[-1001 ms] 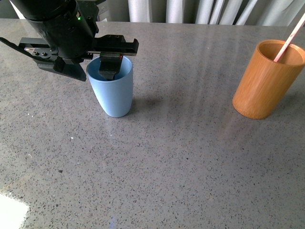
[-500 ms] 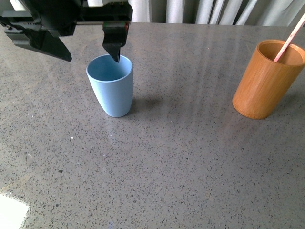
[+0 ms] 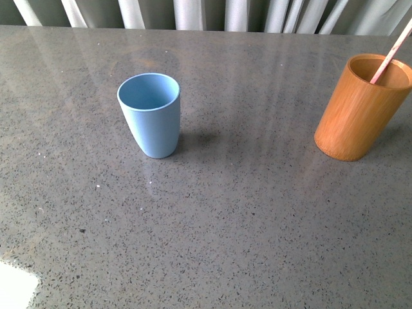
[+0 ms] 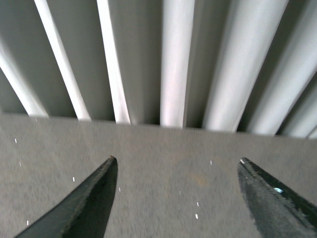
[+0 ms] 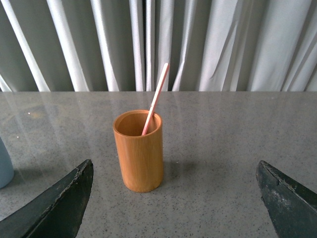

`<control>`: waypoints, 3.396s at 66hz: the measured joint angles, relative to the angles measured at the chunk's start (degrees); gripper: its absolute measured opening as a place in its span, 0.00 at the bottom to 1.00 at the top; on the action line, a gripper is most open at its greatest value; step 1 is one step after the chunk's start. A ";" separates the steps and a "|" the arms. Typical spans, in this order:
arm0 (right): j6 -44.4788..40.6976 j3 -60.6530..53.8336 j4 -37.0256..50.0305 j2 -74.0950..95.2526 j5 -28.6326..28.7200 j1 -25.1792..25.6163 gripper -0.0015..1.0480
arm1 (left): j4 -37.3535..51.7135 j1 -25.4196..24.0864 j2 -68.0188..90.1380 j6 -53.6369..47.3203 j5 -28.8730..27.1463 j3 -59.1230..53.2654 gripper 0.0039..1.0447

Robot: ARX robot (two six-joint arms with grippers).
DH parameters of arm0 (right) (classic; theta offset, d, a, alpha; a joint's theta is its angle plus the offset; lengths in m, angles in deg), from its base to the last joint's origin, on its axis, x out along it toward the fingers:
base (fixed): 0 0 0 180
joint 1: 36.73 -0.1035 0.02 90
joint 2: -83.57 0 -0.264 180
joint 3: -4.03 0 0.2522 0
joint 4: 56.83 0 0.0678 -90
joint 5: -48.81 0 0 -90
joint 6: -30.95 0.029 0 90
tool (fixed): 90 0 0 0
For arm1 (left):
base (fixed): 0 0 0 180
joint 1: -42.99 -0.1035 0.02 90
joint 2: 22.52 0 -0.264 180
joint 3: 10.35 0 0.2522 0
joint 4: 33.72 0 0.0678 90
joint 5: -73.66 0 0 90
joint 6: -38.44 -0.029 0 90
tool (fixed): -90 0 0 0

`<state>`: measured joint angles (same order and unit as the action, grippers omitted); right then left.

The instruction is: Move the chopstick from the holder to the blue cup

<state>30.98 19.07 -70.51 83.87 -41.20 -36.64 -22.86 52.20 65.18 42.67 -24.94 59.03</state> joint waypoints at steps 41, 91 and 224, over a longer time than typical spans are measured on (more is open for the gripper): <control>0.00 0.00 0.00 0.00 0.00 0.00 0.91 | 23.91 -5.40 -22.05 -3.61 4.96 -39.12 0.01; 0.00 0.00 0.00 0.00 0.00 0.00 0.91 | 12.85 -9.03 -48.76 -3.76 8.63 -54.73 0.01; 0.00 0.00 0.00 -0.02 0.00 0.00 0.91 | -24.63 -9.07 -86.79 -3.89 8.61 -54.77 0.91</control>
<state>30.98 19.07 -70.51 83.84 -41.20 -36.64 -47.50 43.13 -21.61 38.78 -16.33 4.25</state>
